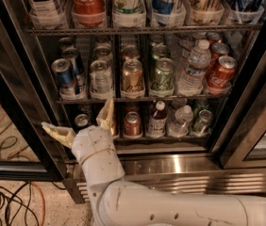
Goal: Pick redbull can from middle shelf of fridge
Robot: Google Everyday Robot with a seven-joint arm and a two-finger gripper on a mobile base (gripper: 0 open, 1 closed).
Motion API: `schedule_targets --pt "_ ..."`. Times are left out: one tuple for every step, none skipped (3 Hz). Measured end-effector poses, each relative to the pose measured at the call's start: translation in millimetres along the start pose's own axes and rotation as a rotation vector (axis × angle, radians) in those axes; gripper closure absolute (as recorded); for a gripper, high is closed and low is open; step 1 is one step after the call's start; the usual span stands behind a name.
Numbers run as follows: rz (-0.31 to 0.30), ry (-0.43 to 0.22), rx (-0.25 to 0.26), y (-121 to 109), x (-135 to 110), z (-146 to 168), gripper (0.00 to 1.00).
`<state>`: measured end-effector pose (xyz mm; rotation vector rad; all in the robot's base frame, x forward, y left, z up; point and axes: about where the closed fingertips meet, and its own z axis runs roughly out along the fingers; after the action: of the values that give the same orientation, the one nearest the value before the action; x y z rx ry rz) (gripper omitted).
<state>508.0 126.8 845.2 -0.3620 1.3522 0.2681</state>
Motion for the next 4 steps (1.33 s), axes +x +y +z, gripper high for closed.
schedule_targets --pt "0.007 -0.023 0.024 1.9 8.9 14.5 0.00" --pt "-0.002 -0.040 0.032 7.1 11.3 25.3 0.00" --pt "-0.014 -0.038 0.052 14.3 15.0 39.1 0.00" --pt "-0.014 -0.037 0.052 14.5 15.0 39.2 0.00"
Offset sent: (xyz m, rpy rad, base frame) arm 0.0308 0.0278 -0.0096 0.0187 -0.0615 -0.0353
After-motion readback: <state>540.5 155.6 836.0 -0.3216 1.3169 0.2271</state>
